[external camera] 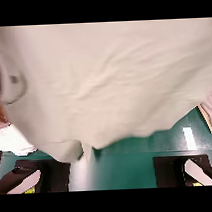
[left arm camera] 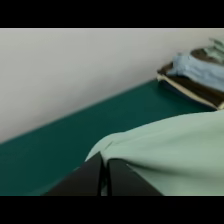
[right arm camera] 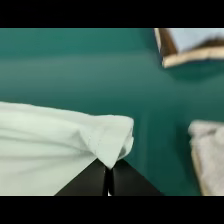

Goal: Fold the shirts.

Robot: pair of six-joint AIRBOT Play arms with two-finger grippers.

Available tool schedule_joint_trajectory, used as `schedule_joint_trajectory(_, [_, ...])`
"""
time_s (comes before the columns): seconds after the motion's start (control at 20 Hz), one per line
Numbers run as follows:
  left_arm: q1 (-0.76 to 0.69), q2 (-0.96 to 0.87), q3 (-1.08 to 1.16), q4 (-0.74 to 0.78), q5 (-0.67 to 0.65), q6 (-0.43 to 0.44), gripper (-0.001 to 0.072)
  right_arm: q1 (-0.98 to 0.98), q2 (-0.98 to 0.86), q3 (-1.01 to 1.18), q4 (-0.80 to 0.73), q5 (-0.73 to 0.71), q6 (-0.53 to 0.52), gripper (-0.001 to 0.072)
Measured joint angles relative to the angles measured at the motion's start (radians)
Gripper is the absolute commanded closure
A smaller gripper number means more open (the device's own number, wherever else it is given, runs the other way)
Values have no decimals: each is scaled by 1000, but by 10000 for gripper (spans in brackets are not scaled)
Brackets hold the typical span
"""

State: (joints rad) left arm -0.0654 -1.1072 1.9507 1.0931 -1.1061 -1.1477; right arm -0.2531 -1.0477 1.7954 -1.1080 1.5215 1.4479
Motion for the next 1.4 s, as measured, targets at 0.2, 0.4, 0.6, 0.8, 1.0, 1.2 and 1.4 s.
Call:
schedule_joint_trajectory(0.2, [-3,-254,-76,-32,-73,-6,680,60,-181,-156,19,-23,2,697])
schedule_joint_trajectory(0.4, [-3,-494,-108,-46,-64,-6,680,121,-380,-240,27,-196,-5,698])
schedule_joint_trajectory(0.6, [-3,-628,-116,-44,-4,-6,184,162,-545,-188,31,-332,-11,577])
schedule_joint_trajectory(0.8, [15,-667,-99,17,-9,-60,163,170,-650,-65,33,-335,-13,289])
schedule_joint_trajectory(1.0, [90,-662,-83,56,-146,-142,164,131,-629,-30,32,-240,-61,409])
schedule_joint_trajectory(1.2, [155,-565,-221,32,-256,-164,164,77,-483,-190,33,-192,-92,409])
schedule_joint_trajectory(1.4, [175,-370,-558,11,-277,-121,164,51,-317,-428,35,-168,-116,409])
